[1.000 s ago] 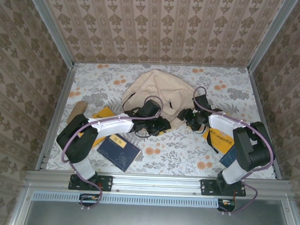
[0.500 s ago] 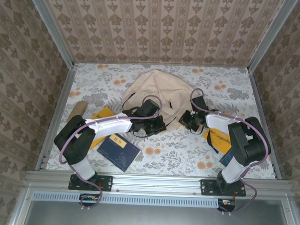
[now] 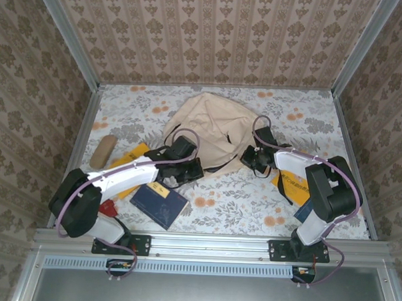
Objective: Pack the student bag
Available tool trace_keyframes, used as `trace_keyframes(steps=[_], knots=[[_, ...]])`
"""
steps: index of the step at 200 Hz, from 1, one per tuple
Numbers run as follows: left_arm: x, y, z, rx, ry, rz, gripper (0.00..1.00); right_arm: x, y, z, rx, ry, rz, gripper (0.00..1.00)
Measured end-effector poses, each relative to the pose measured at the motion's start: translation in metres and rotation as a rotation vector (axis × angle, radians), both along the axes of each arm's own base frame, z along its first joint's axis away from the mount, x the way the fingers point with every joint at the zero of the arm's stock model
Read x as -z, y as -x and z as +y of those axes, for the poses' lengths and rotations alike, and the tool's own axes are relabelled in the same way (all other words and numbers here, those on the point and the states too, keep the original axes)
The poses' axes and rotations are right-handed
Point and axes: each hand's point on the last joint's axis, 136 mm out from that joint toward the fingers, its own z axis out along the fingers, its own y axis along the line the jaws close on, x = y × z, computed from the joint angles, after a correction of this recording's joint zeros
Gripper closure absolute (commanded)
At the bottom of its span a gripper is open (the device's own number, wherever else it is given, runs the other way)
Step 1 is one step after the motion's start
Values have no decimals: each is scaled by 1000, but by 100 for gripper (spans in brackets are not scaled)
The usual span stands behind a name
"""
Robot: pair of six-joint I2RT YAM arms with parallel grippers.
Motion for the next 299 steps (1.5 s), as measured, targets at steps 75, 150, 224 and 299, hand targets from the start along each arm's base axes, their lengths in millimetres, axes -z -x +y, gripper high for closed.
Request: trace_keyframes(steps=[75,150,224,299], knots=[[-6,-13,21,68,-28,-73,100,-13,-10,-15,-27,85,-39,52],[-34,-5,-26,298,46,-189,100,-85,47,18,-7,-164,-125,34],[-30,18,-81,465,116,-173,100,-67,75,45,142,-291,12,21],[-29,17,-84,477,122,-183,100,-50,59,51,284,-393,24,42]])
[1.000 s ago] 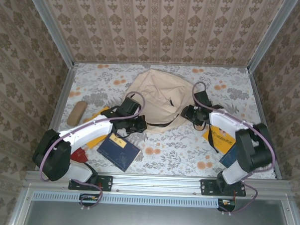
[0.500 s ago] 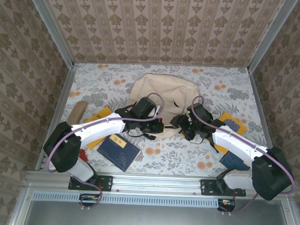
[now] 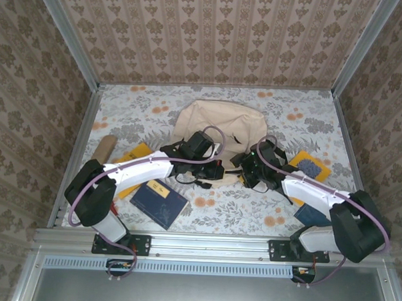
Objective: Pack the student bag
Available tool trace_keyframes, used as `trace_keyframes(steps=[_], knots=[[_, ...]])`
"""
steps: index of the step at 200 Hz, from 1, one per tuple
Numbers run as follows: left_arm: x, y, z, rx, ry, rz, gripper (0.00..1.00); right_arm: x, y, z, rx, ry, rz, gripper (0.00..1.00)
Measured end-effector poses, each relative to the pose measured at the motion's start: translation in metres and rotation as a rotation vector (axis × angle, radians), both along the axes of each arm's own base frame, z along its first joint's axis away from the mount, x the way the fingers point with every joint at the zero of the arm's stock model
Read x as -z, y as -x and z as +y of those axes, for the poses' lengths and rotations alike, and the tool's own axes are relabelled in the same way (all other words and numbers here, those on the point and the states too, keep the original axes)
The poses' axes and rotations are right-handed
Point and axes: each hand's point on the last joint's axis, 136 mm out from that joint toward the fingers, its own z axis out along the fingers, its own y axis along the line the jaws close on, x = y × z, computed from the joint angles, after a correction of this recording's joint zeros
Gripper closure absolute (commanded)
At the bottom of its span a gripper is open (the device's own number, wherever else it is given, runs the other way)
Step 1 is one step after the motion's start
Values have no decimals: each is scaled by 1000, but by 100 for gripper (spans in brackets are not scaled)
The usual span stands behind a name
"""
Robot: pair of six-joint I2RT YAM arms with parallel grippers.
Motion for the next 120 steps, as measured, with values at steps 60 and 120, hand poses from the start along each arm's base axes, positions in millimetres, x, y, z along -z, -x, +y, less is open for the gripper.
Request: trace_keyframes(steps=[60,120], knots=[[6,-1,10,3,-49,-5,100,23,-10,-3,40,42,34,80],[7,-31,65,-103,-174,-46,100,8,-28,-30,59,222,-44,87]])
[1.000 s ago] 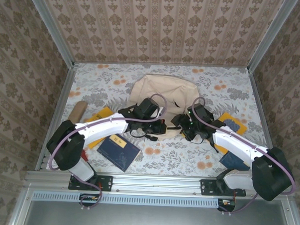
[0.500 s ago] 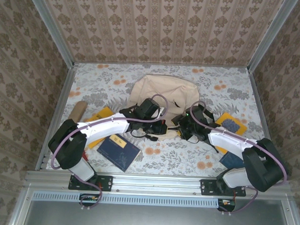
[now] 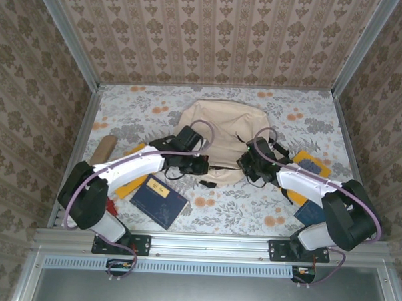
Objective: Pack the student bag
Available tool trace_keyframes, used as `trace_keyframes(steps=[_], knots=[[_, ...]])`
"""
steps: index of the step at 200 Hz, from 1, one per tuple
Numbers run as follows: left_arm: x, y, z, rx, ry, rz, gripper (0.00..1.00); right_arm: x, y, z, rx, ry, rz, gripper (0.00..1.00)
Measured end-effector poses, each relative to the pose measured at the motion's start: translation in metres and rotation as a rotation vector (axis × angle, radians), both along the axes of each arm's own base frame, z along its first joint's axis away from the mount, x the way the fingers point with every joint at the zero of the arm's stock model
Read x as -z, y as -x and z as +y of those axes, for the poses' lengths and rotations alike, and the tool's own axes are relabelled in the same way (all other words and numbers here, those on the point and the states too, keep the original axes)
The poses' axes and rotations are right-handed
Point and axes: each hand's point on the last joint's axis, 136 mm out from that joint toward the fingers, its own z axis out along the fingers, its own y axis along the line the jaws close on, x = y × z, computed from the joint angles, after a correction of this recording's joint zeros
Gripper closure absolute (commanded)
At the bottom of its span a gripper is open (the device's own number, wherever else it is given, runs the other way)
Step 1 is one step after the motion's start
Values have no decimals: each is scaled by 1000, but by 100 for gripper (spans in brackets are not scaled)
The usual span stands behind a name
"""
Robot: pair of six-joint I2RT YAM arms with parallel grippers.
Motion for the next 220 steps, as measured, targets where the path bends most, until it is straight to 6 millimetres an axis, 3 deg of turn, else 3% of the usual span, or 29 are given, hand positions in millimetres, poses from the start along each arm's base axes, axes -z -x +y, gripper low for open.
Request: trace_keyframes(steps=[35,48,62,74,96,128,166,220], knots=[[-1,-23,38,-85,-25,-27,100,1,-12,-28,-16,81,-16,83],[0,-28,44,-95,-29,-30,100,-1,-17,-33,-31,105,-25,71],[-1,-28,42,-83,-19,-32,100,-3,-19,-34,-51,115,-31,49],[-3,-25,36,-62,-1,-35,100,-4,-18,-33,-66,114,-33,36],[-7,-17,22,-14,28,-42,100,-11,-6,-25,-84,88,-20,26],[-13,-4,1,53,69,-59,100,-32,19,0,-98,-7,-44,19],[-16,16,-19,129,96,-64,100,-30,40,20,-73,-83,0,19],[-13,29,-27,170,106,-61,100,-21,38,20,34,-115,37,35]])
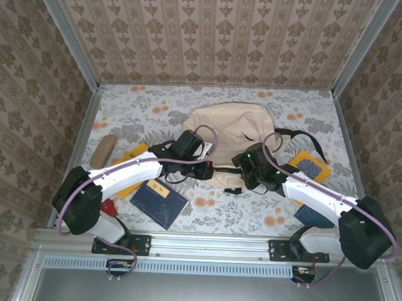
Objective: Pack the student bag
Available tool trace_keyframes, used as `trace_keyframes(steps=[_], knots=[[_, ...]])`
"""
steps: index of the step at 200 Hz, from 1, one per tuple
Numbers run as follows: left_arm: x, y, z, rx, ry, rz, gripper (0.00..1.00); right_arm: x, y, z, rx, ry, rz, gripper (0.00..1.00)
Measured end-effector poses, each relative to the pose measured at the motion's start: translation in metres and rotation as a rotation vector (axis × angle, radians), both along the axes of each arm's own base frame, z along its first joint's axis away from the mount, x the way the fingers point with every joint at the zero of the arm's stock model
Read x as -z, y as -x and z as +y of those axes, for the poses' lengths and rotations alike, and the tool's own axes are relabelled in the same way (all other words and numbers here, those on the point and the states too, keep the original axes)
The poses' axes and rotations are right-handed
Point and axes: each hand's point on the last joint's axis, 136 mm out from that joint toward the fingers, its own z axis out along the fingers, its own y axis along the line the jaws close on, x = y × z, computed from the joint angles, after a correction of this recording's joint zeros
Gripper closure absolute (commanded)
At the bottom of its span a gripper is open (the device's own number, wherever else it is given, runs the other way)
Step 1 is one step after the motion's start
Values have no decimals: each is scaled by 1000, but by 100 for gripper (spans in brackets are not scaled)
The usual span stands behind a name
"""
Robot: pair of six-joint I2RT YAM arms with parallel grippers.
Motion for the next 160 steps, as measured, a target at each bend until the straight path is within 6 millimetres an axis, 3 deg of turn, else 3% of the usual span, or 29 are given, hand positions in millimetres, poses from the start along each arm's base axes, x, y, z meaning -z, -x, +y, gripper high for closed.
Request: trace_keyframes(steps=[50,63,102,130,160], knots=[[3,-1,3,-2,-17,-10,100,9,-9,-4,64,8,-6,63],[5,-3,6,-6,-30,-17,100,13,-10,-5,73,16,2,67],[11,-24,37,-86,-100,-24,100,18,-7,-11,83,57,11,82],[12,-43,63,-147,-128,-26,100,22,-4,-16,79,86,20,86],[14,-53,71,-148,-127,-23,100,22,-3,-14,54,100,12,86]])
